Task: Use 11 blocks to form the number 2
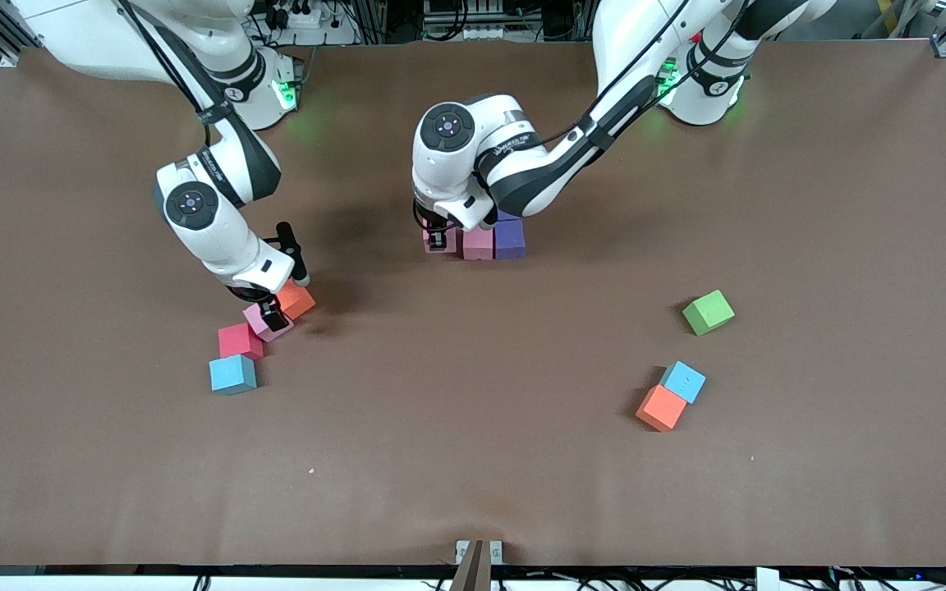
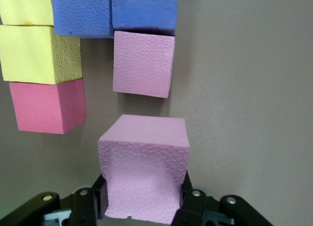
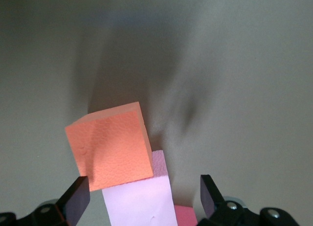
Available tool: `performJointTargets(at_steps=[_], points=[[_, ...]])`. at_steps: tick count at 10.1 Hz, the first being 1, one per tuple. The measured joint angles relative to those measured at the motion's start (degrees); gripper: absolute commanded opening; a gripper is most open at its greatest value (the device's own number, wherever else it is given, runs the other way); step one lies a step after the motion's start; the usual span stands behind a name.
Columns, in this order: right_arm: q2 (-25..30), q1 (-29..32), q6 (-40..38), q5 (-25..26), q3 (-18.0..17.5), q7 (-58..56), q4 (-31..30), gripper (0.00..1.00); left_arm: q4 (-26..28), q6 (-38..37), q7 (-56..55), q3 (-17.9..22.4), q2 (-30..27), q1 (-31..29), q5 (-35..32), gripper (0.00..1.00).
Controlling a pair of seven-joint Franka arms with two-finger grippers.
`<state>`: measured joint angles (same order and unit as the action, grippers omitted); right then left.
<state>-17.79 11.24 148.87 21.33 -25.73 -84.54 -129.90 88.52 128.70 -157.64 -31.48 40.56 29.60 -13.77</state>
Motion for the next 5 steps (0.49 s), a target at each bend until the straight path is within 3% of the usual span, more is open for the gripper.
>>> performJointTargets(at_steps=[5], points=[[-0.1,-0.1,-0.6,0.0,-1.3,-3.7,-0.8,1.0,0.0,0.4,0.0,0.1,2.3,0.9,0.0,0.42]])
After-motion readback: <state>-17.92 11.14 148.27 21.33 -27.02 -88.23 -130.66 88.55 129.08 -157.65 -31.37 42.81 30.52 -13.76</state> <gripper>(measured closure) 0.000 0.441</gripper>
